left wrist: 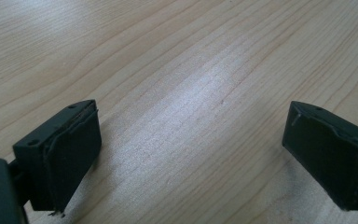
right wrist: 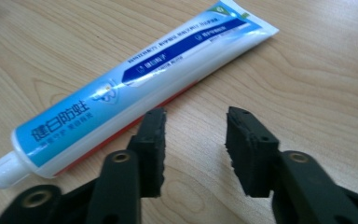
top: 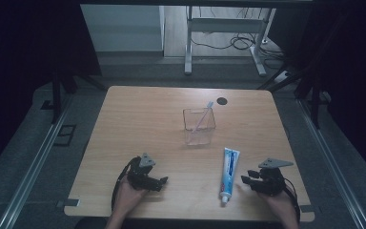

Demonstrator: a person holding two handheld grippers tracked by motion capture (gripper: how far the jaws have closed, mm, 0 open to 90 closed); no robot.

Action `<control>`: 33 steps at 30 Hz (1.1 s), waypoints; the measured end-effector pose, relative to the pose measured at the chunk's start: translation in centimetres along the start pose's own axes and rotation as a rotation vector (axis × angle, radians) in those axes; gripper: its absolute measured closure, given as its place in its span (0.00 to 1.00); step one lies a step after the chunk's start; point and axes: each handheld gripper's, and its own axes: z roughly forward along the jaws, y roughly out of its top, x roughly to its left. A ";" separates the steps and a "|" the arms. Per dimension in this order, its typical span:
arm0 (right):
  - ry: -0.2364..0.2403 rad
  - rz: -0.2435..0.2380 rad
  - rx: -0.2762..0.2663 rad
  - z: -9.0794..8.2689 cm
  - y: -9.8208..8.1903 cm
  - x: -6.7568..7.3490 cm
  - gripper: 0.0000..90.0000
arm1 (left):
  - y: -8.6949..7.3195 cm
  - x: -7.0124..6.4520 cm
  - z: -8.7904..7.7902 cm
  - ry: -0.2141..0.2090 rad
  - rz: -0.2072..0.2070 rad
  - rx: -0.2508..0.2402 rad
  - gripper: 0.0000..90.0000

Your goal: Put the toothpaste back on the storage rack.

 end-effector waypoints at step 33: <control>0.165 -0.125 0.052 1.5 4.4 3.9 0.91 | 0.1 -0.5 0.2 0.040 0.036 0.025 0.05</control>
